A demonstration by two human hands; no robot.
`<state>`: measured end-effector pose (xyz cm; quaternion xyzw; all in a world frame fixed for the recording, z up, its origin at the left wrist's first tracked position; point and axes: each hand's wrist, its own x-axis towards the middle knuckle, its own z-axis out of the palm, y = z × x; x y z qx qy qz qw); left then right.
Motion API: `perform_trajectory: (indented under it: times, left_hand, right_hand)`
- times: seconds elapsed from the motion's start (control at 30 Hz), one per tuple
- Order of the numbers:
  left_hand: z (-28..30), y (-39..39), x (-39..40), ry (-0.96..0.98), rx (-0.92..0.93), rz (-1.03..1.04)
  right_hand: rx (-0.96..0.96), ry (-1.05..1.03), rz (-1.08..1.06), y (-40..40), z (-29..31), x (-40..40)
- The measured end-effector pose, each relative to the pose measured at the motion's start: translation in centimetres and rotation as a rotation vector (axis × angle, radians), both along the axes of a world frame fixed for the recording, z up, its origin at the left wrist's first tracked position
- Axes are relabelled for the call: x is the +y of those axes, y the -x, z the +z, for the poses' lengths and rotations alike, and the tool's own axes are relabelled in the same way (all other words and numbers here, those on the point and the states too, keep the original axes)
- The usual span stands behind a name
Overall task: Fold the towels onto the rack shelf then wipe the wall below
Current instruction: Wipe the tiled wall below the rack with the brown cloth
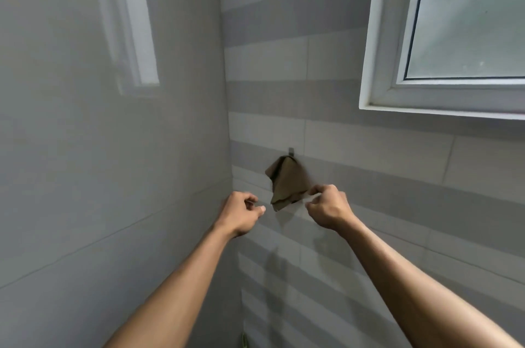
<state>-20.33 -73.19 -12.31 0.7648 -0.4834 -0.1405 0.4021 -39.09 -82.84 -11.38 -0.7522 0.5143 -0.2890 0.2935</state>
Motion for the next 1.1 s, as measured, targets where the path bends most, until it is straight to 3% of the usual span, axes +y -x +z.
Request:
perform_trajectory:
  times: [0.53,0.87,1.1]
  left_hand:
    - [-1.3,-4.8,-16.6,0.085,0.196,-0.27]
    - [-0.8,-5.4,-17.4,0.224,0.464,-0.234]
    - [2.3,-6.2,-13.0,0.332,0.44,-0.161]
  right_hand:
    - [-0.023,0.11,-0.381,-8.3,-2.1,-7.4]
    - [-0.167,0.261,-0.324,-9.4,0.0,-7.6]
    - [-0.377,0.246,-0.189,-9.5,2.2,-5.7]
